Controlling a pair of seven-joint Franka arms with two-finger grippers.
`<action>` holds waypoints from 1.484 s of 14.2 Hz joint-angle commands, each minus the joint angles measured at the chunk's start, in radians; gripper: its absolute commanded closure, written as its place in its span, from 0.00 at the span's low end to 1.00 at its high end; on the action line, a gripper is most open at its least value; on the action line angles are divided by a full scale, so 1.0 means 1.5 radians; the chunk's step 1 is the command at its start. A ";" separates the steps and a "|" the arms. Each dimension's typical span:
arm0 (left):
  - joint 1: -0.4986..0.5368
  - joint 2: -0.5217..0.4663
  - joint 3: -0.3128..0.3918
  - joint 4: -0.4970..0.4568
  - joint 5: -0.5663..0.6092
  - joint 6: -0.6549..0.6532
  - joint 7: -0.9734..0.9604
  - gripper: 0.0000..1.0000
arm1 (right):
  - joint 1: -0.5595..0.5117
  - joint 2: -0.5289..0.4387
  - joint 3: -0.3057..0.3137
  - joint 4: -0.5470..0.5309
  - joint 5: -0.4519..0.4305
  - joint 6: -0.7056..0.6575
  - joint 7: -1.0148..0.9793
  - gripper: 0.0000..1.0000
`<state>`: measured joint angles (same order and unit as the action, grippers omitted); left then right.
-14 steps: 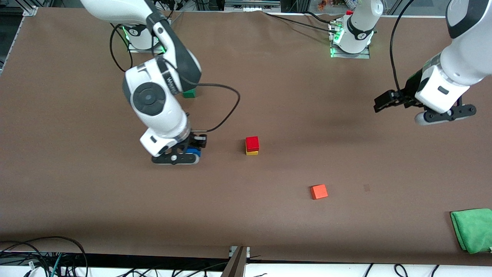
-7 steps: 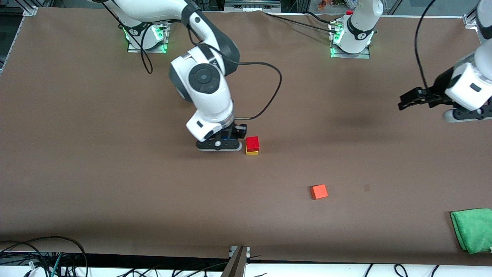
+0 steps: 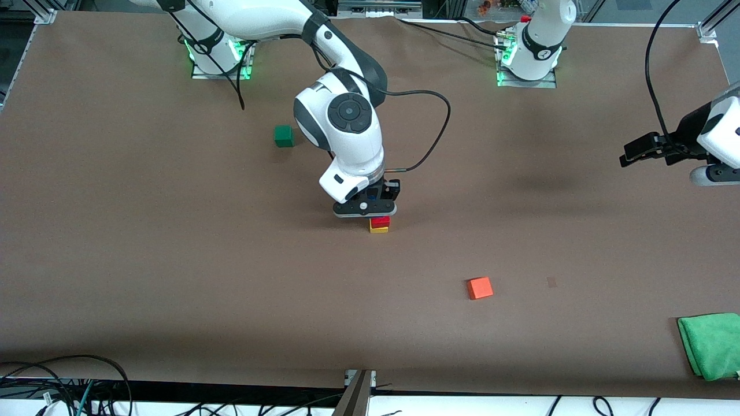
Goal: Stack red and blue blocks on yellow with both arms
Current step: 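Carry the blue cube over the red cube with the right gripper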
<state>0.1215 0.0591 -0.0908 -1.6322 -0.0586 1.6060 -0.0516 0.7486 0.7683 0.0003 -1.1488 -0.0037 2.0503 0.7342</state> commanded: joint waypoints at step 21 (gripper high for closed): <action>-0.069 0.017 0.068 0.029 0.045 -0.040 0.002 0.00 | 0.016 0.053 -0.016 0.030 -0.001 0.047 0.009 0.00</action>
<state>0.0318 0.0700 0.0092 -1.6222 -0.0263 1.5650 -0.0518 0.7630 0.8265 -0.0138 -1.1467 -0.0040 2.1250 0.7366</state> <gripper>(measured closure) 0.000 0.295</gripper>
